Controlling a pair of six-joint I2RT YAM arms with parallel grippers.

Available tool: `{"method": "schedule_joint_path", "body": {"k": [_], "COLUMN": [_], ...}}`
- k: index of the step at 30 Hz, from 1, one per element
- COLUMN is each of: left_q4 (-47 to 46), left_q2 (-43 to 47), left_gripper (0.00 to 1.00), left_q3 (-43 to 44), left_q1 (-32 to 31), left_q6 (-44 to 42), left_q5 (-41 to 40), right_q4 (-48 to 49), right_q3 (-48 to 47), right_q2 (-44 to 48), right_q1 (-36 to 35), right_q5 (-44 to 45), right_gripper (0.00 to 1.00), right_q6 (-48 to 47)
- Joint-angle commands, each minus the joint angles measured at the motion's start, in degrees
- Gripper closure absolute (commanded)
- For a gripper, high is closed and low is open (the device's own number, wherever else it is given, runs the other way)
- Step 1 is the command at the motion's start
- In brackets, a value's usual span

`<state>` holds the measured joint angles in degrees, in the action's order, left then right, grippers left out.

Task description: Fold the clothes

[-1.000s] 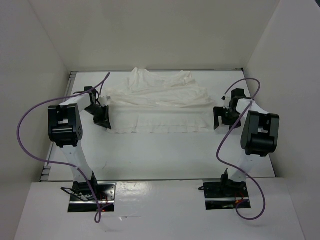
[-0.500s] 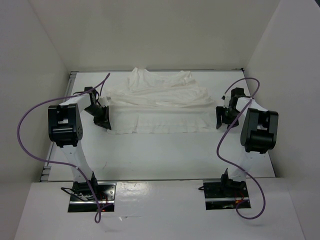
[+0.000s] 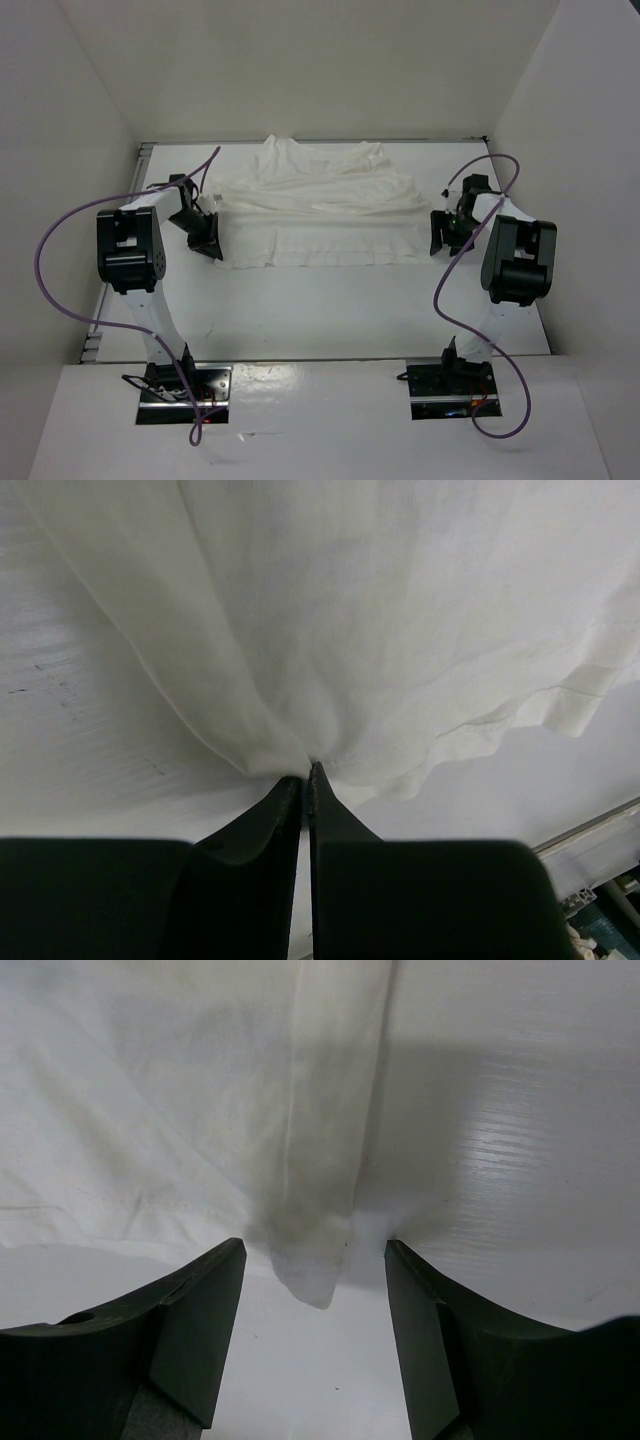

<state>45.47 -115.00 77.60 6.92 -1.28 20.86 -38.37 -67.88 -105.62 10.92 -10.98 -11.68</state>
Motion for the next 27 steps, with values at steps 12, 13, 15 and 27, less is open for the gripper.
{"method": "schedule_joint_path", "body": {"k": [12, 13, 15, 27], "left_q4": [0.1, 0.1, 0.1, 0.1], "left_q2": [-4.2, -4.2, -4.2, -3.7], "left_gripper": [0.89, 0.89, 0.89, 0.89], "left_q3": [-1.8, -1.8, -1.8, -2.4], "left_q1": [-0.4, -0.4, -0.4, -0.4], "left_q6": [-1.9, -2.4, -2.4, -2.4], "left_q5": [-3.6, -3.6, -3.6, -3.6], "right_q4": [0.5, 0.0, 0.0, -6.0], "right_q3": [-0.1, -0.6, -0.6, -4.0], "right_q2": [-5.9, -6.4, -7.0, -10.7], "right_q1": [-0.9, -0.9, -1.4, -1.4], "right_q5": [-3.1, -3.1, -3.1, -2.4], "right_gripper": [0.51, 0.52, 0.53, 0.47], "right_q6": [-0.5, -0.5, -0.5, -1.1]}}
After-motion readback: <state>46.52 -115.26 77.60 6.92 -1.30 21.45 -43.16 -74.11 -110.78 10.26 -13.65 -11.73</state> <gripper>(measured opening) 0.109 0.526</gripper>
